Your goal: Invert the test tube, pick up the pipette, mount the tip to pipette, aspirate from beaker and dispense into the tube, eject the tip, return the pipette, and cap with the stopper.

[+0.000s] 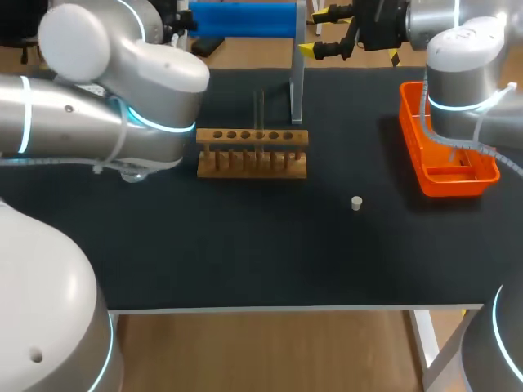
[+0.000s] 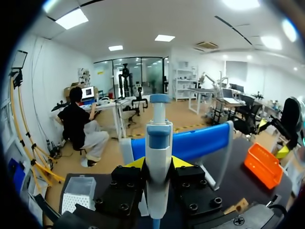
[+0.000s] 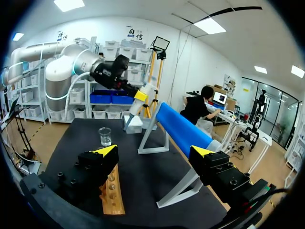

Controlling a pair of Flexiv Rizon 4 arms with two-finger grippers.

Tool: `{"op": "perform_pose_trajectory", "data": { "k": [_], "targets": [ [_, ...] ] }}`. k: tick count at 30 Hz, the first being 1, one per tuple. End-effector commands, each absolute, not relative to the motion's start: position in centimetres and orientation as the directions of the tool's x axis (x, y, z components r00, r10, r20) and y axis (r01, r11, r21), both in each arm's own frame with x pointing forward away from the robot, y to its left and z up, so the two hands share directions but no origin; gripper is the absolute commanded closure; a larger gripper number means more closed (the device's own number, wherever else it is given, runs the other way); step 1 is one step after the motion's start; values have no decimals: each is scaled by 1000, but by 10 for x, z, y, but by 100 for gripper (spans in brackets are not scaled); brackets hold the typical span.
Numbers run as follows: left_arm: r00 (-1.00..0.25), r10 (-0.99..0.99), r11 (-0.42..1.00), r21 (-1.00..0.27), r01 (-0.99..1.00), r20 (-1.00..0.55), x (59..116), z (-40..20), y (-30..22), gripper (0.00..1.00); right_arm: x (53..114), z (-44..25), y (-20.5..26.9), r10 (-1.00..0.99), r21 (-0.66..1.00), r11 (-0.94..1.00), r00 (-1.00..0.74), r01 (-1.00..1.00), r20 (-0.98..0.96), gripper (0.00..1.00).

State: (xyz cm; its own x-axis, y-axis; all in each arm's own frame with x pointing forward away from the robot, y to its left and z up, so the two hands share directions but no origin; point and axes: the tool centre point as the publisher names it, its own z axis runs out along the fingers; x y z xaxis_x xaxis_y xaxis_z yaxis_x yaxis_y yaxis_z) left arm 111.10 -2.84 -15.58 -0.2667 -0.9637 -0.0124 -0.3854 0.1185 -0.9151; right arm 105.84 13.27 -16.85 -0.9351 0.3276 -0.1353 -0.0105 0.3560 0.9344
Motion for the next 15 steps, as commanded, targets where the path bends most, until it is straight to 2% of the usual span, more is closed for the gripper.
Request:
{"op": "perform_pose_trajectory", "data": {
  "k": [1,15],
  "targets": [
    [-229,-973,120,-917,-381,-32,1121,-165,-35,100,1059,-168,132,325,934,357,-936,-9,-134,0],
    [-163,-986,108,-910,-401,-45,1145,-170,-38,100,1059,-168,132,325,934,357,-936,-9,-134,0]
  ]
}}
